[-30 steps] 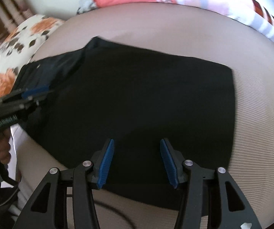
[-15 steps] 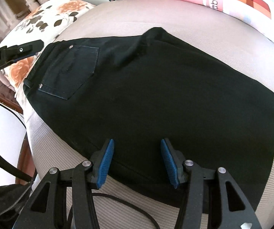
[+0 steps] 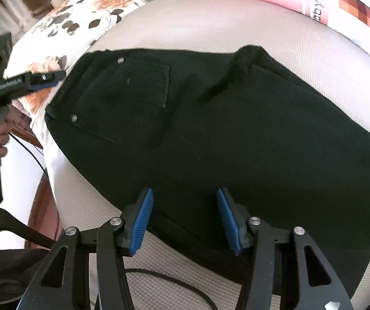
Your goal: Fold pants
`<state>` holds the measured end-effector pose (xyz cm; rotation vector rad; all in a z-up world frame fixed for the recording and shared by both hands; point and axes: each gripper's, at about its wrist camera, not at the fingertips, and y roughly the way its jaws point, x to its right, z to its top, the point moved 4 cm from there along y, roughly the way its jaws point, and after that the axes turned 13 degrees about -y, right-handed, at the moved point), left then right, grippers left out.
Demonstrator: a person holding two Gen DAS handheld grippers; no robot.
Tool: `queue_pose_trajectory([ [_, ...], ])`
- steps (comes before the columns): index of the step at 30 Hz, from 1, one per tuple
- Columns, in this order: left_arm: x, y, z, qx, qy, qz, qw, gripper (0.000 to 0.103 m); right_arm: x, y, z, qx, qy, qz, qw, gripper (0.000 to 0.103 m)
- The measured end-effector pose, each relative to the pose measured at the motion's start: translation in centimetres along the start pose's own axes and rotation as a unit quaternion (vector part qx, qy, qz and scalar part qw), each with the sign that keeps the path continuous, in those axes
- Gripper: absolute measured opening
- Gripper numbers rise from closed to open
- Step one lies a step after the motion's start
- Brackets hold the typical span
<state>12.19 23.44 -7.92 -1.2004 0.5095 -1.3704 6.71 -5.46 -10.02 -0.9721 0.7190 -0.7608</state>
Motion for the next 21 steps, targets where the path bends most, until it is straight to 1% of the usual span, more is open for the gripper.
queue_pose_trajectory([
  [2, -1.5, 0.7, 0.5, -0.013, -0.024, -0.01, 0.9996, 0.063, 0.3, -0.6, 0.5, 0.012, 0.012, 0.0, 1.0, 0.053],
  [5, -3.2, 2.0, 1.1, -0.039, -0.048, -0.039, 0.9973, 0.063, 1.1, -1.6, 1.1, 0.026, 0.037, -0.011, 0.999, 0.058],
  [8, -3.6, 3.0, 1.5, -0.065, -0.052, -0.072, 0.994, 0.063, 2.3, -2.4, 1.4, 0.034, 0.065, -0.024, 0.997, 0.058],
  [9, -3.7, 3.4, 1.7, -0.077, -0.055, -0.084, 0.9919, 0.063, 2.5, -2.5, 1.4, 0.034, 0.072, -0.027, 0.996, 0.058],
  [10, -3.8, 3.9, 1.8, -0.102, -0.06, -0.107, 0.9872, 0.063, 2.8, -2.6, 1.4, 0.033, 0.082, -0.031, 0.996, 0.058],
  [13, -3.9, 4.9, 2.1, -0.137, -0.074, -0.144, 0.9773, 0.063, 3.5, -2.7, 1.6, 0.026, 0.097, -0.041, 0.994, 0.058],
  [18, -4.0, 5.7, 2.5, -0.167, -0.066, -0.186, 0.9661, 0.063, 3.8, -2.5, 2.1, 0.013, 0.107, -0.061, 0.992, 0.058],
  [21, -4.2, 5.9, 2.8, -0.186, -0.062, -0.213, 0.9571, 0.063, 3.5, -2.3, 2.6, 0.009, 0.106, -0.066, 0.992, 0.058],
])
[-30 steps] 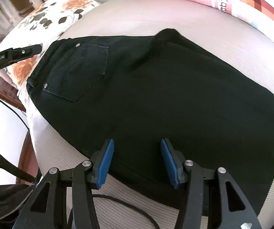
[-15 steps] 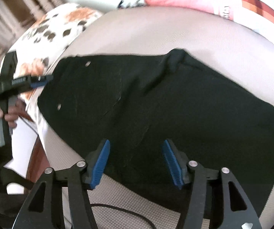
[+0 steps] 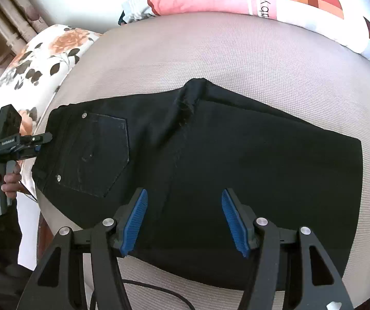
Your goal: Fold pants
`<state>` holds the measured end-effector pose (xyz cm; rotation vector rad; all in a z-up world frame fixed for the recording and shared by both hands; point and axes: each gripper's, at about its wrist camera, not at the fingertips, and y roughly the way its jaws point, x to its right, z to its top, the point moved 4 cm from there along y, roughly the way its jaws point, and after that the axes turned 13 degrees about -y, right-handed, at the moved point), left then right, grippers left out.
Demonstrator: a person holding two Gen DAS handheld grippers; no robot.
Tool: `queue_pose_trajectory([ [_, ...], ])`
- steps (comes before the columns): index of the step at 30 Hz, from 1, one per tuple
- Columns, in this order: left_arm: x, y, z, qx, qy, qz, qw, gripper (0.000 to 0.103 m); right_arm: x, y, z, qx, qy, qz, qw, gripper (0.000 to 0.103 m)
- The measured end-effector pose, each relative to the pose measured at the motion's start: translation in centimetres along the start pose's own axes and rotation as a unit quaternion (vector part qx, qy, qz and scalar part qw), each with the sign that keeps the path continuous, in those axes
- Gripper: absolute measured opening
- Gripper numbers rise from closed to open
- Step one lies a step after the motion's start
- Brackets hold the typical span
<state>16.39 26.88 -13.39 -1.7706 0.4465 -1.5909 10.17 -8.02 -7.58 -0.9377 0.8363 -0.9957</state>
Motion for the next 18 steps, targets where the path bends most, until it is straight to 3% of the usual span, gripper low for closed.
queue_pose_trajectory([
  [10, 0.4, 1.1, 1.0, -0.057, -0.002, -0.095, 0.9938, 0.063, -1.9, -0.5, 2.2, 0.022, -0.019, -0.012, 1.0, 0.06],
  [14, 2.1, 2.4, 0.7, -0.062, 0.031, -0.087, 0.9938, 0.063, -2.1, -0.4, 2.4, 0.03, -0.01, -0.004, 0.999, 0.061],
  [18, 2.9, 3.1, 0.5, -0.032, 0.035, -0.076, 0.996, 0.063, -1.7, -0.2, 2.5, 0.037, 0.003, -0.003, 0.999, 0.061],
])
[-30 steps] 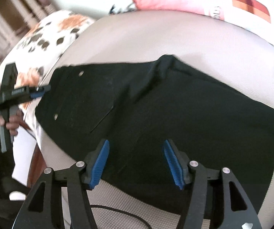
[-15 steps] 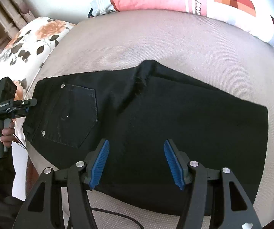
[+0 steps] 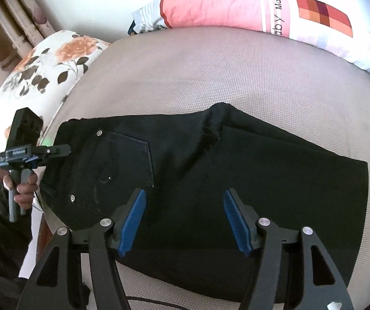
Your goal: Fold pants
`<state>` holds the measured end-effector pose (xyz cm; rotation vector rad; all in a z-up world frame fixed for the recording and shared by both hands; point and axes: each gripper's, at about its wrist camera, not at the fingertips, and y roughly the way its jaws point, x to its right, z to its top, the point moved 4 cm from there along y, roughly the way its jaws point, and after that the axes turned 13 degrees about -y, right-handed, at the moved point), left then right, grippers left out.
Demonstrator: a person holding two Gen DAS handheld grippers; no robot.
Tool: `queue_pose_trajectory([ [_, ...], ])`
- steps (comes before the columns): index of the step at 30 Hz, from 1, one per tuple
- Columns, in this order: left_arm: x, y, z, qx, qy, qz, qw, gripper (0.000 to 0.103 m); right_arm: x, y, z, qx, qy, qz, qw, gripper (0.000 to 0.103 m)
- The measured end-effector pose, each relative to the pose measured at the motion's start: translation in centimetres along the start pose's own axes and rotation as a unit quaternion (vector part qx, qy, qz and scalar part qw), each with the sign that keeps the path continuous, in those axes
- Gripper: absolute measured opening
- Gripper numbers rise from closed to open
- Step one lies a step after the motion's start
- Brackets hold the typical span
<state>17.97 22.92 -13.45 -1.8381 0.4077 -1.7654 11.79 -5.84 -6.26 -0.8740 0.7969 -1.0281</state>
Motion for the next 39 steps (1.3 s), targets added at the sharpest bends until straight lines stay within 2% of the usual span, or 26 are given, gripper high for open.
queue_pose_trajectory([
  [2, 0.1, 0.0, -0.3, 0.018, -0.002, 0.008, 0.9998, 0.062, 0.4, -0.3, 0.0, 0.008, 0.005, -0.01, 1.0, 0.061],
  [3, 0.2, -0.1, -0.4, 0.029, -0.006, 0.017, 0.9994, 0.056, 0.7, -0.5, 0.0, 0.011, 0.004, -0.02, 1.0, 0.061],
  [4, 0.2, -0.1, -0.7, 0.045, -0.012, 0.04, 0.9981, 0.047, 1.0, -0.7, -0.1, 0.013, 0.004, -0.029, 0.999, 0.062],
  [7, 0.5, -0.2, -1.3, 0.071, -0.017, 0.084, 0.9938, 0.042, 2.1, -1.5, -0.3, 0.021, 0.012, -0.043, 0.999, 0.067],
  [11, 1.9, 0.0, -2.1, 0.1, -0.009, 0.162, 0.9817, 0.038, 3.4, -2.2, -0.9, 0.025, 0.02, -0.069, 0.997, 0.067],
  [14, 3.3, 0.2, -2.7, 0.112, -0.008, 0.214, 0.9703, 0.035, 4.3, -2.6, -1.4, 0.027, 0.026, -0.07, 0.997, 0.068],
  [17, 4.5, 0.0, -3.1, 0.124, -0.007, 0.237, 0.9636, 0.03, 4.9, -3.1, -1.9, 0.032, 0.028, -0.071, 0.997, 0.07],
  [21, 6.3, -0.7, -4.0, 0.137, -0.024, 0.224, 0.9645, 0.022, 6.0, -3.8, -2.7, 0.04, 0.031, -0.07, 0.996, 0.071],
  [27, 10.5, -0.2, -5.9, 0.159, -0.023, 0.219, 0.9625, 0.017, 8.5, -5.0, -4.1, 0.053, 0.05, -0.061, 0.996, 0.071],
  [32, 14.4, 0.9, -7.1, 0.166, -0.023, 0.209, 0.9635, 0.014, 10.9, -6.6, -5.5, 0.066, 0.068, -0.064, 0.993, 0.071],
  [39, 18.6, 4.2, -7.9, 0.162, -0.007, 0.21, 0.9642, 0.014, 13.3, -8.7, -7.6, 0.062, 0.074, -0.075, 0.993, 0.073],
])
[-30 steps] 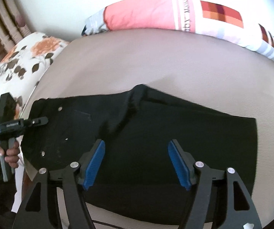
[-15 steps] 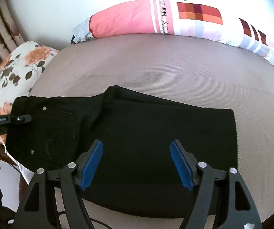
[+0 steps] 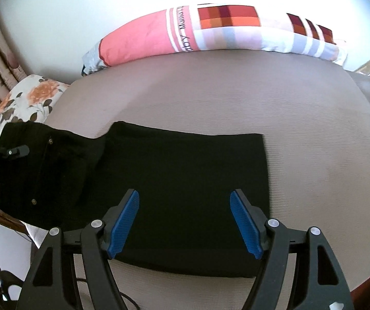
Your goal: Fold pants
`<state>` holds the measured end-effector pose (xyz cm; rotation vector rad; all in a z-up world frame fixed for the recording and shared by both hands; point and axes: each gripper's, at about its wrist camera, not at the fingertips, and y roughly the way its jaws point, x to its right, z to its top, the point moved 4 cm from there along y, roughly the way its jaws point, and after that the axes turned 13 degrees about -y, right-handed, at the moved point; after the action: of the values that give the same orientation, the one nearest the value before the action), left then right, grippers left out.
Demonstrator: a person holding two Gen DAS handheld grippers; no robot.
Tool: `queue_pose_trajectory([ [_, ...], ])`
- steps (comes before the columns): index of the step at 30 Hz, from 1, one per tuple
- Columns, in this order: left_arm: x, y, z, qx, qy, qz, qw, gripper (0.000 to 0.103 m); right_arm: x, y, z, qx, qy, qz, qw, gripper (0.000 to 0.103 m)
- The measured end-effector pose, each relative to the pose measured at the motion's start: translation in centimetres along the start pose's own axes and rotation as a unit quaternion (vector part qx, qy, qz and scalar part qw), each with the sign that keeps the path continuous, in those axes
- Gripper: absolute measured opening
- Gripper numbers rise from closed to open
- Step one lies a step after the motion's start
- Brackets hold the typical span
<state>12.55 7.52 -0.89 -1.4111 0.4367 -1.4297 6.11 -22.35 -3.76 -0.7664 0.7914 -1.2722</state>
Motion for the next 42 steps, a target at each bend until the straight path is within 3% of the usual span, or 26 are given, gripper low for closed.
queue_pose_trajectory([
  [11, 8.6, 4.5, -3.8, -0.022, 0.06, -0.004, 0.998, 0.014, 5.7, -0.9, -2.3, 0.018, 0.079, -0.016, 0.997, 0.074],
  [18, 13.5, 8.3, -5.7, -0.039, 0.087, -0.017, 0.9953, 0.014, 7.5, -1.2, -3.1, 0.026, 0.093, -0.038, 0.995, 0.074],
  [28, 14.3, 14.5, -8.3, -0.071, 0.113, 0.013, 0.991, 0.016, 9.9, -1.3, -3.7, 0.032, 0.131, -0.034, 0.99, 0.074],
  [33, 14.4, 15.2, -9.0, -0.071, 0.127, 0.017, 0.9892, 0.021, 9.9, -1.0, -3.9, 0.03, 0.13, -0.032, 0.991, 0.074],
  [39, 14.6, 14.7, -9.5, -0.071, 0.148, -0.002, 0.9863, 0.037, 9.8, -0.9, -4.0, 0.027, 0.13, -0.034, 0.991, 0.074],
  [42, 14.5, 13.8, -9.7, -0.083, 0.14, -0.047, 0.9854, 0.069, 9.8, -0.7, -3.9, 0.024, 0.13, -0.035, 0.991, 0.074],
])
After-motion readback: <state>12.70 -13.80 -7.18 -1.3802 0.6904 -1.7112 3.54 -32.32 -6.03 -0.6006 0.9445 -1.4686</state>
